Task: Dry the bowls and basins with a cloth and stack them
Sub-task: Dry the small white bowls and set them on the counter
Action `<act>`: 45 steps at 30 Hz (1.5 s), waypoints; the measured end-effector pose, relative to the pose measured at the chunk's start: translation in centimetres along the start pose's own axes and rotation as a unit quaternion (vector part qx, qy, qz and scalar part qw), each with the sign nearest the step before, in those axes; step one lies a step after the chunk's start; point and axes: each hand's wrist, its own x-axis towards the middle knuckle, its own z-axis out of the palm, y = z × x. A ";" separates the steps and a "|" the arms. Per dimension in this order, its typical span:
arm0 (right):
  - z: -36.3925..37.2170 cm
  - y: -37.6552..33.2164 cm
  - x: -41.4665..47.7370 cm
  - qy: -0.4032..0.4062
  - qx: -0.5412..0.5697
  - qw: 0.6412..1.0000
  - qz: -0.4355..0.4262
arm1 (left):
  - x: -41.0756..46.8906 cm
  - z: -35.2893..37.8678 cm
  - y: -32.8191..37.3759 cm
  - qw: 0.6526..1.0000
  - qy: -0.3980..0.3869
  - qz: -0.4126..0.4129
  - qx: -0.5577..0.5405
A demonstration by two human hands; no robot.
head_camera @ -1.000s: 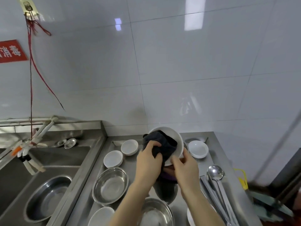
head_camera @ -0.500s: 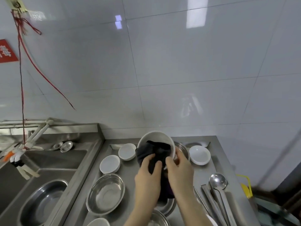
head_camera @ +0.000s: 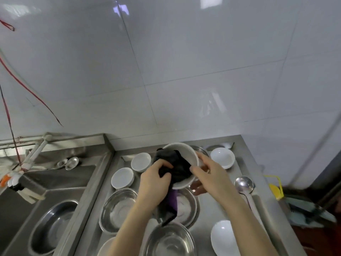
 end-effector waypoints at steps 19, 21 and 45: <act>0.5 0.2 -2.0 0.014 -0.089 0.995 -0.035 | -2.0 0.7 -1.3 0.996 0.008 0.077 0.051; 2.2 1.0 -1.7 0.089 -0.049 0.994 -0.046 | -3.2 1.9 -0.4 0.997 0.080 0.004 -0.009; 2.9 0.9 -3.2 0.026 -0.022 0.998 -0.047 | -4.6 0.9 -0.4 0.987 0.083 -0.097 -0.097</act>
